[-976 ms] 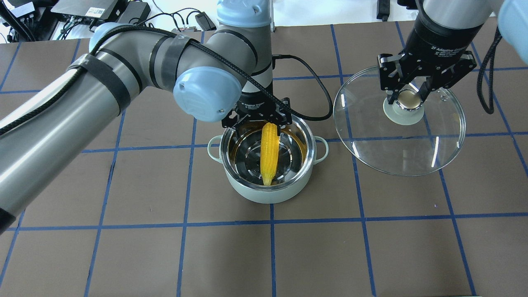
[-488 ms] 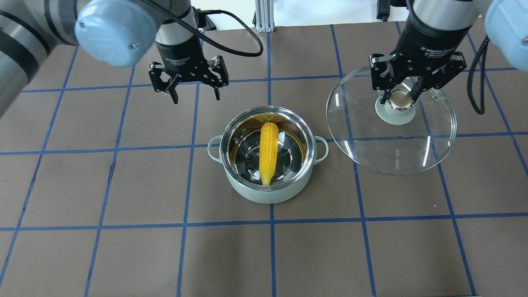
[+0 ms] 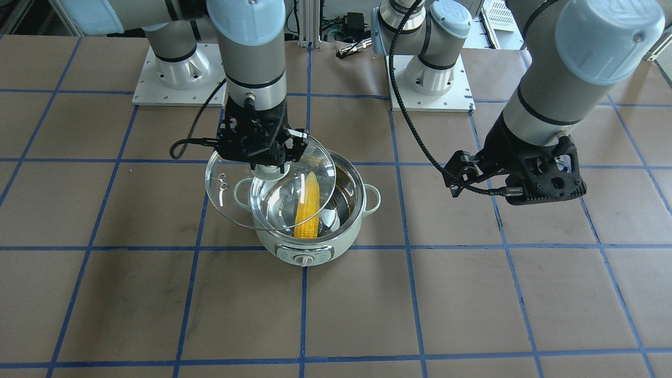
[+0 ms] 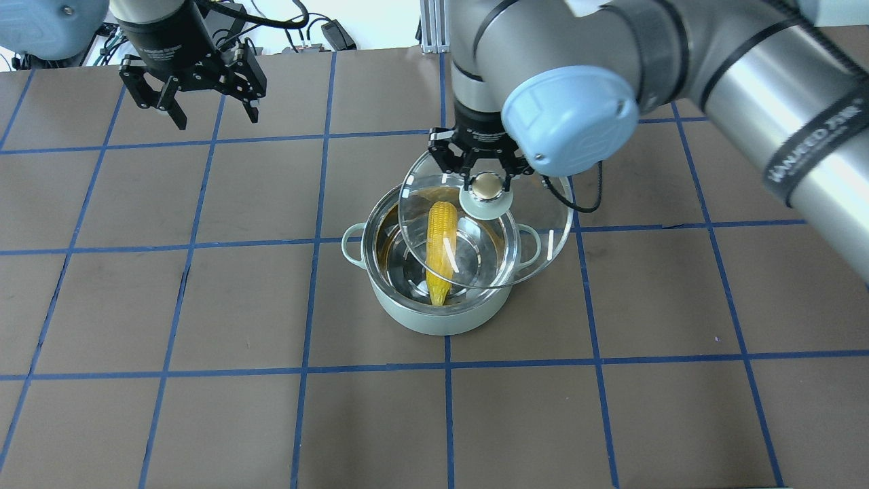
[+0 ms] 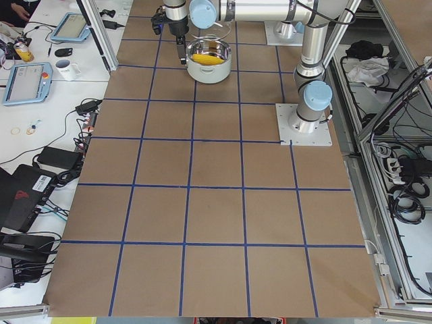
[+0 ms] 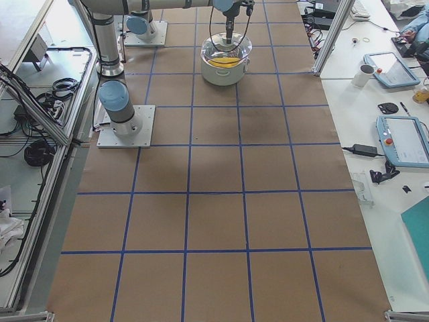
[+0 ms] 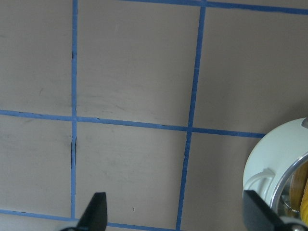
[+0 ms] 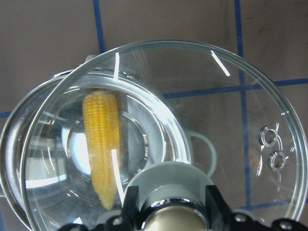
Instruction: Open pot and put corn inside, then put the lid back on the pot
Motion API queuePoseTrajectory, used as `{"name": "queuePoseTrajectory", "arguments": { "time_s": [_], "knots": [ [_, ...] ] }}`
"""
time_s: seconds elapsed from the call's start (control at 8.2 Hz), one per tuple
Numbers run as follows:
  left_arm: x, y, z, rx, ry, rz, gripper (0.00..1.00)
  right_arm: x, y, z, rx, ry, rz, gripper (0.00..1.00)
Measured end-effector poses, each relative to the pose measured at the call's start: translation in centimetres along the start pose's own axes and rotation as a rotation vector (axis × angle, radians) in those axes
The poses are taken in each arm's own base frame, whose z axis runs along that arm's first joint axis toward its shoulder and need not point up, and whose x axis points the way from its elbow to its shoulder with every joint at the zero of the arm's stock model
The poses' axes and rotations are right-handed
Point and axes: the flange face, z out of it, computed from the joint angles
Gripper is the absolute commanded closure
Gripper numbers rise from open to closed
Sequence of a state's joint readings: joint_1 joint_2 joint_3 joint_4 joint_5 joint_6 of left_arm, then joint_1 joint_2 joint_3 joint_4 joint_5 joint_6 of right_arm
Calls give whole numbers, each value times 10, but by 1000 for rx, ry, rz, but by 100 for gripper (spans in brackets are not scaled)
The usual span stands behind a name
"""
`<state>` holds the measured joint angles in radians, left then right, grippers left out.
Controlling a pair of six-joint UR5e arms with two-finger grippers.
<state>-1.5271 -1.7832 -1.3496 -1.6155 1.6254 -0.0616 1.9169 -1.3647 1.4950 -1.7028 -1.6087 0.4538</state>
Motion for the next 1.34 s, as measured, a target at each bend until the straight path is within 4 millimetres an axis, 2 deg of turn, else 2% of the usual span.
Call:
{"name": "queuePoseTrajectory", "arguments": {
  "time_s": [0.12,0.24,0.49,0.98,1.34],
  "knots": [
    [-10,8,-16,30,2,-6,0,-23,0,13,6,-2,6,73],
    [-15,18,-34,63,4,-10,0,-34,-1,22,5,-2,8,73],
    [-21,29,-51,96,3,-17,0,-42,-5,37,-6,-4,15,73],
    [-23,32,-58,123,2,-21,0,-48,-2,57,-33,4,8,73],
    [-23,37,-61,129,-3,-22,0,-54,5,63,-43,9,0,73]
  ]
}}
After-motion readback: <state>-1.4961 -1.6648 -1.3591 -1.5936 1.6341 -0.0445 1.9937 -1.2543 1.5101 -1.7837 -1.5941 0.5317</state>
